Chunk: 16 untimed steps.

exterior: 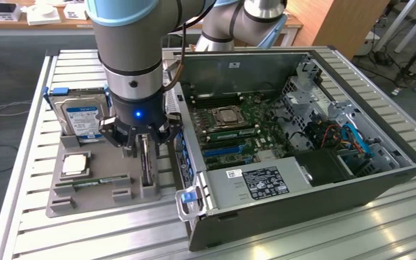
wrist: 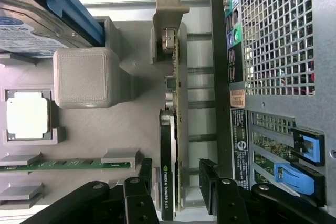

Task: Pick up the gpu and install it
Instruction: 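Pick up the gpu and move the gpu toward the slot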

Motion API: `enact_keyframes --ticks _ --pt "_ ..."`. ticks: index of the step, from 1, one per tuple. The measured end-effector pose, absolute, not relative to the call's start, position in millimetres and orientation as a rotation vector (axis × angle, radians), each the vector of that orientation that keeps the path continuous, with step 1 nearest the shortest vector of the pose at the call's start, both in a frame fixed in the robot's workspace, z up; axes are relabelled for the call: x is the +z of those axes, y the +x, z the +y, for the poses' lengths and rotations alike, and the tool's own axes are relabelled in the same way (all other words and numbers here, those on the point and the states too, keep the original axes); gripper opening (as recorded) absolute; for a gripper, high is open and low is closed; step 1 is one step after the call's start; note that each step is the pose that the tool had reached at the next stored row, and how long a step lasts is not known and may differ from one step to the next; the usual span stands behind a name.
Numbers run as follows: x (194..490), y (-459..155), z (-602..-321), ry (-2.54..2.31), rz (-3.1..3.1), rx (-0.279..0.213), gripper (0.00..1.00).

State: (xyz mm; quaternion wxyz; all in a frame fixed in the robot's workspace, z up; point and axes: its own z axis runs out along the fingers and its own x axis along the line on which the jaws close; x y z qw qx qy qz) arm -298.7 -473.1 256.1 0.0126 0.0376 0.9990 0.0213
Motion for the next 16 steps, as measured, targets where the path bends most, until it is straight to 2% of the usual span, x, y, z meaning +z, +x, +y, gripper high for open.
enact_keyframes --ticks 16 --pt "247.1 -298.6 -469.1 0.117 3.113 0.069 0.49"
